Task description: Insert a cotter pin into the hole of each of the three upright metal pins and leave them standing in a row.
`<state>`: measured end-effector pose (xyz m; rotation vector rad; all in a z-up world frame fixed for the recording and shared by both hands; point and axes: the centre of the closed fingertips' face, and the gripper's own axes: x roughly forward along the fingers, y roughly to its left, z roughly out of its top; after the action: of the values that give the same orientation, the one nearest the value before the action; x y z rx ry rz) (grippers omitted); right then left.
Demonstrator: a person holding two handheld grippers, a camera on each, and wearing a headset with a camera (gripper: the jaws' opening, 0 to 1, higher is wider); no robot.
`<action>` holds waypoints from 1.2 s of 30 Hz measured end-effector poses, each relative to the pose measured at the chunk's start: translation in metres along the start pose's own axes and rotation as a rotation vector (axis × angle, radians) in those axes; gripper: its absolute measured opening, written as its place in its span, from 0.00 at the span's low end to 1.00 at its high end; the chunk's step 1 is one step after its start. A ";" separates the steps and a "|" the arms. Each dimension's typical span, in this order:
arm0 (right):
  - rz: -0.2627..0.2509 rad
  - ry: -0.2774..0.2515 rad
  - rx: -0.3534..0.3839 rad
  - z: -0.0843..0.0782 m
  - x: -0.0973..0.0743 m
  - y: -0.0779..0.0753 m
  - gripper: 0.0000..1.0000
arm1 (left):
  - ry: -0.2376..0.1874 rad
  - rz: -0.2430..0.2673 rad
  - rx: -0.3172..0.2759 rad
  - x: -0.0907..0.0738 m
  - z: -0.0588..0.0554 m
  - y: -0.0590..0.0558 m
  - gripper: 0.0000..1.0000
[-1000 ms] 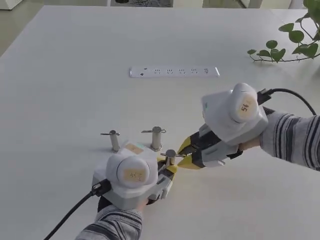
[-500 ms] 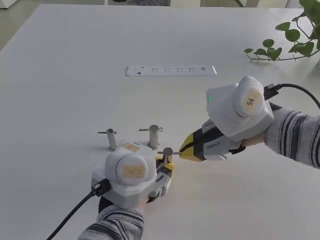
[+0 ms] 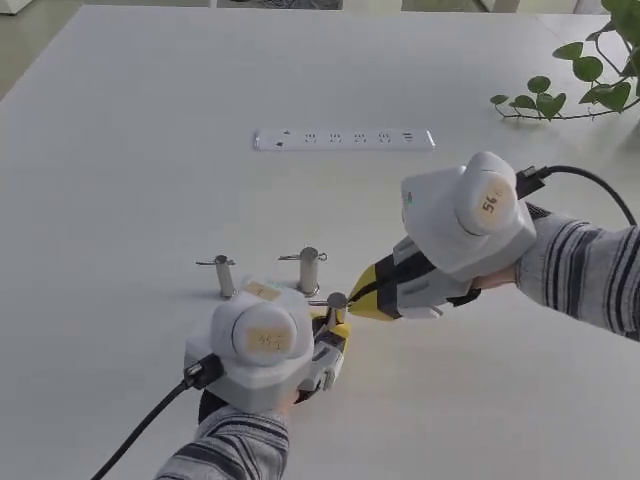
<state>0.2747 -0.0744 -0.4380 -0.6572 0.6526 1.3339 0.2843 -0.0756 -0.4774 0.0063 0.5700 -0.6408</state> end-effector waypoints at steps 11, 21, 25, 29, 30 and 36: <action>0.001 0.003 -0.016 -0.003 0.000 -0.002 0.00 | 0.003 0.004 -0.020 0.001 -0.001 0.000 0.11; -0.015 -0.015 0.038 -0.008 -0.002 -0.005 0.07 | 0.045 0.018 0.019 -0.001 -0.008 0.005 0.24; -0.024 -0.030 0.083 -0.006 -0.002 -0.008 0.14 | 0.044 -0.001 0.052 -0.008 -0.006 0.004 0.30; -0.019 -0.040 0.097 -0.002 0.001 -0.007 0.17 | 0.028 -0.030 0.087 -0.014 0.000 0.001 0.36; -0.018 -0.044 0.096 0.000 0.002 -0.007 0.17 | 0.028 -0.030 0.091 -0.015 0.001 0.001 0.37; -0.021 -0.046 0.098 0.004 0.013 -0.006 0.17 | 0.028 -0.042 0.081 -0.020 0.003 0.002 0.44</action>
<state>0.2824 -0.0640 -0.4446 -0.5517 0.6680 1.2857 0.2739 -0.0636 -0.4653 0.0799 0.5723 -0.7049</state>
